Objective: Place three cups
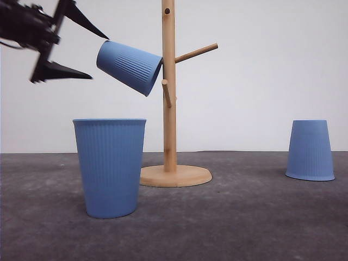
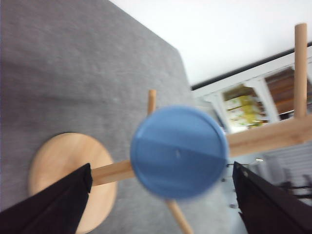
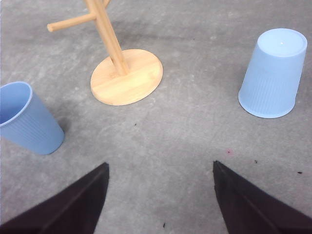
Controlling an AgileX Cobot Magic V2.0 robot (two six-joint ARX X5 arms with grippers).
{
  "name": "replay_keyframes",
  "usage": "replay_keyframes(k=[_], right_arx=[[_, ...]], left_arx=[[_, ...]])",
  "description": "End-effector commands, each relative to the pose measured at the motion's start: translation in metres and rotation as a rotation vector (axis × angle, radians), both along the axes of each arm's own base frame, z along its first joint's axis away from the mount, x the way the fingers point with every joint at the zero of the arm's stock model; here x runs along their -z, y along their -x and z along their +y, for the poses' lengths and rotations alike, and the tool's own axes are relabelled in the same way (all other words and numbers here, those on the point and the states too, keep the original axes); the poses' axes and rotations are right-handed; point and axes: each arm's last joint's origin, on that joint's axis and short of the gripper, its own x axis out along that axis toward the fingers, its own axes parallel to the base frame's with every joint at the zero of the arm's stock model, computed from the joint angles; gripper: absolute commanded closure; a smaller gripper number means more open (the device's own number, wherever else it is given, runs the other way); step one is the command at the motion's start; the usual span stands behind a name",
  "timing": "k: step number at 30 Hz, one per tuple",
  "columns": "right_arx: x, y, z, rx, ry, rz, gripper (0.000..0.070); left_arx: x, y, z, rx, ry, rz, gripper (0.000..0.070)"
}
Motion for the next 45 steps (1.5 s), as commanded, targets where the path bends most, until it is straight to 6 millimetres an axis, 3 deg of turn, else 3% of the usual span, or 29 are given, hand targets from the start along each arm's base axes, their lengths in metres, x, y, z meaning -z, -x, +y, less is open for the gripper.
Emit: replay_keyframes(k=[1, 7, 11, 16, 25, 30, 33, 38, 45], right_arx=[[-0.006, 0.000, 0.000, 0.003, -0.012, -0.019, 0.0273], [-0.006, 0.000, 0.000, 0.003, -0.011, -0.019, 0.0273], [-0.006, 0.000, 0.000, 0.003, -0.011, -0.018, 0.0273], [-0.005, 0.000, 0.000, 0.004, -0.011, -0.018, 0.0273], [-0.005, 0.000, 0.000, 0.012, -0.023, -0.010, 0.0273], [-0.005, 0.000, 0.000, 0.046, -0.044, 0.011, 0.0273], [-0.003, -0.003, 0.000, 0.083, -0.075, 0.067, 0.0273], [0.000, -0.026, 0.005, 0.114, -0.063, 0.235, 0.0273], [-0.007, -0.084, 0.008, 0.121, 0.039, 0.415, 0.0269]], left_arx=[[-0.014, 0.008, 0.003, 0.027, -0.099, -0.125, 0.0157], [-0.027, 0.047, 0.009, -0.001, -0.349, -0.125, 0.0346], [-0.033, 0.070, 0.011, -0.030, -0.496, -0.103, 0.0350], [-0.034, 0.099, 0.011, -0.092, -0.559, -0.147, 0.0349], [0.008, 0.151, 0.013, -0.171, -0.589, -0.222, 0.0348], [0.036, 0.169, 0.014, -0.186, -0.577, -0.206, 0.0348], [0.041, 0.175, 0.014, -0.190, -0.561, -0.167, 0.0348], [0.039, 0.177, 0.013, -0.220, -0.519, -0.130, 0.0348], [0.040, 0.177, 0.013, -0.222, -0.515, -0.125, 0.0348]])
